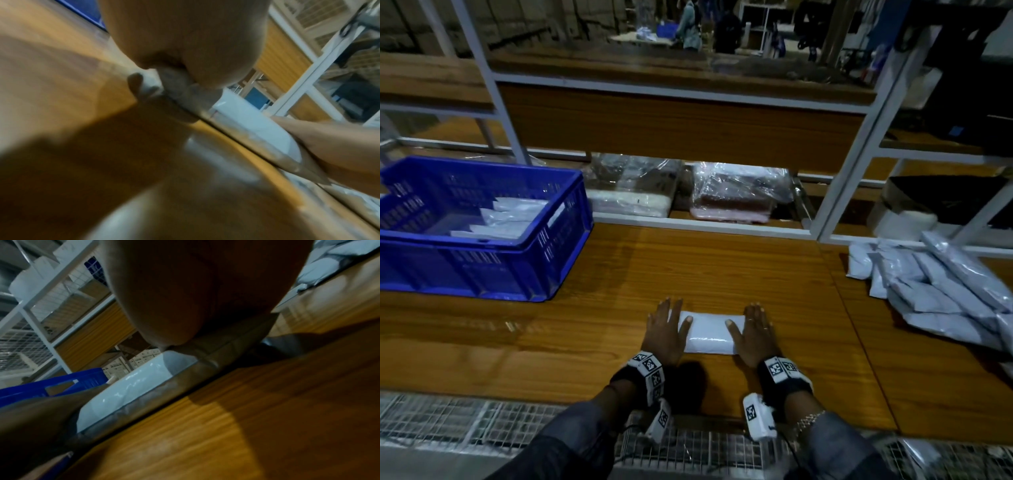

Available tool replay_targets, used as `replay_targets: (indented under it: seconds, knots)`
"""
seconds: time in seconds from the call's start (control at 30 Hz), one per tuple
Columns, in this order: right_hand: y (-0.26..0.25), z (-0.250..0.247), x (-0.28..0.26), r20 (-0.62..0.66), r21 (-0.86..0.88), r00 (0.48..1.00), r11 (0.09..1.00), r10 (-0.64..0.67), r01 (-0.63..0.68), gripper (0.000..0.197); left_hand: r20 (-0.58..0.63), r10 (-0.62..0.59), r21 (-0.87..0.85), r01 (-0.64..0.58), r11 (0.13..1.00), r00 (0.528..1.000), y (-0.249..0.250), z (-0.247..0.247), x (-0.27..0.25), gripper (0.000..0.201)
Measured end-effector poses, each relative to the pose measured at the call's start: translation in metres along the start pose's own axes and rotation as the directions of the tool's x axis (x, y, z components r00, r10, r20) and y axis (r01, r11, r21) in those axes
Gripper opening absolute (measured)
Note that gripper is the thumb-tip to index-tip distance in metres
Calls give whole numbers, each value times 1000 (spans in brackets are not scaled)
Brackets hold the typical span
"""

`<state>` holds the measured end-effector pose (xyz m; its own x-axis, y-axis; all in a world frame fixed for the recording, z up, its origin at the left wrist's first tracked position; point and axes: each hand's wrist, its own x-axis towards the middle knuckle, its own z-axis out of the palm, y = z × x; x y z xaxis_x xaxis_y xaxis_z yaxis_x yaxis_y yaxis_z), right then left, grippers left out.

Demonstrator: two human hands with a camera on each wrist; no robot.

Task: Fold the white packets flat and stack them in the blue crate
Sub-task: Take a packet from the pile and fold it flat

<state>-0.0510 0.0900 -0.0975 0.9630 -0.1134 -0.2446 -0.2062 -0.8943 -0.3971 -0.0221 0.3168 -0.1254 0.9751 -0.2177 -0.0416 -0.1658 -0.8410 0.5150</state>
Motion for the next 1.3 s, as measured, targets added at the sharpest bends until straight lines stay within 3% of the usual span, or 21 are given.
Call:
replay_targets:
  seconds: [0.07, 0.2, 0.4, 0.47, 0.53, 0.63, 0.73, 0.8, 0.97, 1.13, 1.23, 1.3]
  knots:
    - [3, 5, 3, 42, 39, 999, 999, 19, -20, 85, 27, 11, -52, -10, 999, 1000, -2, 0, 1, 87]
    - [3, 15, 4, 13, 80, 999, 996, 36, -37, 85, 15, -5, -24, 5, 1000, 1000, -4, 8, 6, 123]
    - [-3, 12, -1, 5, 31, 999, 999, 45, -45, 82, 63, -28, 106, 21, 994, 998, -2, 3, 6, 130]
    - [-9, 6, -3, -1, -35, 999, 998, 42, -42, 79, 71, -16, 152, 5, 988, 997, 2, -3, 4, 115]
    - [-20, 2, -6, -54, -107, 998, 993, -45, 39, 71, 47, 62, 166, -69, 984, 997, 12, -6, 2, 90]
    - [-39, 9, -7, -7, -147, 984, 973, -179, 176, 57, 38, 200, 183, -204, 962, 979, 29, -1, -2, 79]
    - [-43, 21, -9, -20, -166, 984, 971, -179, 173, 54, 77, 190, 203, -202, 958, 979, 24, 11, 0, 56]
    - [-40, 25, -11, -42, -191, 985, 968, -170, 159, 53, 98, 218, 237, -235, 943, 971, 19, 14, 2, 51]
    - [-43, 29, -13, -99, -254, 982, 958, -158, 129, 53, 55, 277, 238, -282, 930, 959, 24, 18, -4, 56]
    - [-39, 26, -13, -60, -260, 983, 954, -172, 151, 55, 41, 203, 244, -207, 948, 978, 27, 19, -4, 54]
    - [-34, 13, -6, 62, -189, 989, 971, -134, 144, 58, 31, 229, 256, -229, 939, 973, 16, 13, -2, 68]
    - [-23, 3, -3, 62, -120, 996, 990, -66, 73, 65, 3, 174, 219, -170, 961, 985, 5, 7, -5, 84]
